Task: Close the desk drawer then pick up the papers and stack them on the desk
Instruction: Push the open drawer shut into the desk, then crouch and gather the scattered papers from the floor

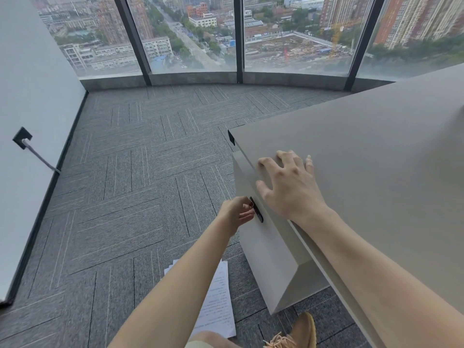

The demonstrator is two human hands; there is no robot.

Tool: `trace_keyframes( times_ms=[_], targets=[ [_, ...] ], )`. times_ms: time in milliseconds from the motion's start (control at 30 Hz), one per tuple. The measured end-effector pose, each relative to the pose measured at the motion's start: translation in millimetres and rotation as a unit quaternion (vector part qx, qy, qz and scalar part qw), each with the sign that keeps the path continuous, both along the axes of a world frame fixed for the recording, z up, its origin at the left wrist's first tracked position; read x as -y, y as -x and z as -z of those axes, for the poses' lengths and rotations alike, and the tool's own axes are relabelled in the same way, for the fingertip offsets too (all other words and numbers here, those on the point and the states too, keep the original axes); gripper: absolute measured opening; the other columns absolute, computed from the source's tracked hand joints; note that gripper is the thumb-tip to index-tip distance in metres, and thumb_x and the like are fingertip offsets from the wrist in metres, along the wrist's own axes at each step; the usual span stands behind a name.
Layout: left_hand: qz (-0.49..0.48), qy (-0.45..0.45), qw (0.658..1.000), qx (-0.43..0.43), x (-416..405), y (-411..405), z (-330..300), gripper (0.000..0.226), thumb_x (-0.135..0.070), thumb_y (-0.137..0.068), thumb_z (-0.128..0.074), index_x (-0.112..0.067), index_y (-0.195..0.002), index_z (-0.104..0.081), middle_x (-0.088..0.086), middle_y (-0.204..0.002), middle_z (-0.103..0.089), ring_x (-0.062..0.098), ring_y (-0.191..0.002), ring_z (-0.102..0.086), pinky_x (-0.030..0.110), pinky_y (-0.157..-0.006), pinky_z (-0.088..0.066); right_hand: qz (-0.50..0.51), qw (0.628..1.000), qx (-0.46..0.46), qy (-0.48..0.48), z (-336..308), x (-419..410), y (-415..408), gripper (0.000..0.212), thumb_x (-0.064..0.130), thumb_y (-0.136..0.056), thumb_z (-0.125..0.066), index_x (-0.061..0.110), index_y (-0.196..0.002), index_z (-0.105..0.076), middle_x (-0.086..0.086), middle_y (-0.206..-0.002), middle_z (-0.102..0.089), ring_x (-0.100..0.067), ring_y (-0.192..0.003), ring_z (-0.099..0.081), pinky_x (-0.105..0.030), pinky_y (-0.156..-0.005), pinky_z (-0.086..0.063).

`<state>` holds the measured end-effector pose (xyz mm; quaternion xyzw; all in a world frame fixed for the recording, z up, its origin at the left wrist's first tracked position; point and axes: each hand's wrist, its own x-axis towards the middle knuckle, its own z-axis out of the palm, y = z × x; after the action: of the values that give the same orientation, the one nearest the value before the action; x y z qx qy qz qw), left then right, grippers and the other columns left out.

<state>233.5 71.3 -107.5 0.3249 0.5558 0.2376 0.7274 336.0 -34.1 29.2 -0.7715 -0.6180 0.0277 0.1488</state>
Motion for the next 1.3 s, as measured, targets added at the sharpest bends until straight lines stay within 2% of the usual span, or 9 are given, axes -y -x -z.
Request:
trace_keyframes(
  times_ms=[133, 233, 300, 433, 633, 833, 933, 1133, 1300],
  targets=[
    [0.028, 0.080, 0.996, -0.018, 3, -5, -7, 0.010, -0.014, -0.084, -0.050, -0.009, -0.076, -0.054, 0.006, -0.076, -0.057, 0.021, -0.071, -0.061, 0.032, -0.065, -0.055, -0.001, 1.000, 0.001, -0.003, 1, 0, 0, 0.048, 0.042, -0.092, -0.050, 0.026, -0.138, -0.049, -0.017, -0.153, -0.037, -0.036, -0.149, -0.022, -0.060, -0.121, -0.010],
    [0.031, 0.103, 0.993, -0.045, 2, -8, -10, 0.021, -0.018, -0.087, -0.046, -0.012, -0.068, -0.051, 0.006, -0.087, -0.059, 0.023, -0.080, -0.060, 0.034, -0.074, -0.054, -0.002, 1.000, 0.003, -0.006, 2, -1, -1, 0.048, 0.043, -0.092, -0.050, 0.027, -0.138, -0.049, -0.016, -0.153, -0.037, -0.036, -0.148, -0.022, -0.060, -0.120, -0.010],
    [0.038, 0.108, 0.992, -0.060, 2, -9, -12, 0.023, -0.018, -0.086, -0.044, -0.011, -0.064, -0.049, 0.011, -0.090, -0.060, 0.024, -0.080, -0.060, 0.035, -0.080, -0.054, -0.003, 1.000, 0.002, -0.007, 4, -2, -2, 0.048, 0.043, -0.092, -0.049, 0.027, -0.137, -0.049, -0.016, -0.153, -0.037, -0.037, -0.148, -0.021, -0.060, -0.120, -0.009],
    [0.067, 0.095, 0.990, -0.078, 3, -7, -10, 0.023, -0.023, -0.086, -0.046, -0.010, -0.068, -0.051, 0.017, -0.101, -0.061, 0.028, -0.082, -0.062, 0.038, -0.073, -0.054, -0.003, 1.000, 0.004, -0.004, 5, -2, -2, 0.047, 0.042, -0.092, -0.049, 0.026, -0.136, -0.049, -0.016, -0.153, -0.037, -0.037, -0.149, -0.021, -0.061, -0.120, -0.009],
    [0.114, -0.029, 0.977, -0.175, 18, 12, -23, 0.041, -0.038, -0.096, -0.040, -0.005, -0.081, -0.060, 0.020, -0.115, -0.059, 0.032, -0.092, -0.061, 0.040, -0.083, -0.053, 0.000, 1.000, 0.010, -0.001, 2, 1, 0, 0.046, 0.041, -0.092, -0.048, 0.025, -0.136, -0.050, -0.017, -0.150, -0.040, -0.037, -0.147, -0.024, -0.062, -0.120, -0.011],
    [0.153, -0.155, 0.942, -0.256, 43, 49, -70, 0.025, -0.026, -0.095, -0.049, -0.003, -0.096, -0.058, 0.015, -0.096, -0.057, 0.028, -0.078, -0.058, 0.037, -0.075, -0.052, 0.009, 1.000, 0.025, 0.008, 0, 4, 5, 0.044, 0.039, -0.093, -0.047, 0.021, -0.133, -0.053, -0.020, -0.150, -0.042, -0.040, -0.146, -0.027, -0.060, -0.120, -0.013],
    [0.191, -0.222, 0.909, -0.295, 60, 74, -96, 0.013, -0.022, -0.093, -0.054, -0.010, -0.090, -0.048, 0.013, -0.092, -0.055, 0.027, -0.079, -0.057, 0.039, -0.074, -0.053, 0.026, 0.999, 0.026, 0.012, -2, 11, 12, 0.041, 0.036, -0.094, -0.048, 0.014, -0.127, -0.058, -0.021, -0.142, -0.050, -0.039, -0.142, -0.035, -0.055, -0.120, -0.020],
    [0.203, -0.270, 0.881, -0.331, 102, 136, -145, 0.016, -0.018, -0.092, -0.055, -0.012, -0.100, -0.042, 0.003, -0.077, -0.047, 0.019, -0.067, -0.046, 0.030, -0.058, -0.040, 0.025, 0.998, 0.044, 0.049, -20, 51, 69, 0.038, 0.033, -0.094, -0.050, 0.007, -0.119, -0.060, -0.020, -0.128, -0.056, -0.038, -0.123, -0.051, -0.050, -0.109, -0.036],
    [0.178, -0.297, 0.873, -0.344, 145, 187, -181, 0.018, -0.021, -0.090, -0.057, -0.012, -0.102, -0.047, 0.003, -0.082, -0.052, 0.021, -0.078, -0.053, 0.034, -0.068, -0.048, -0.020, 0.998, 0.047, 0.039, -41, 90, 124, 0.035, 0.028, -0.094, -0.051, 0.007, -0.121, -0.059, -0.019, -0.123, -0.057, -0.037, -0.114, -0.057, -0.045, -0.097, -0.044]
  ],
)
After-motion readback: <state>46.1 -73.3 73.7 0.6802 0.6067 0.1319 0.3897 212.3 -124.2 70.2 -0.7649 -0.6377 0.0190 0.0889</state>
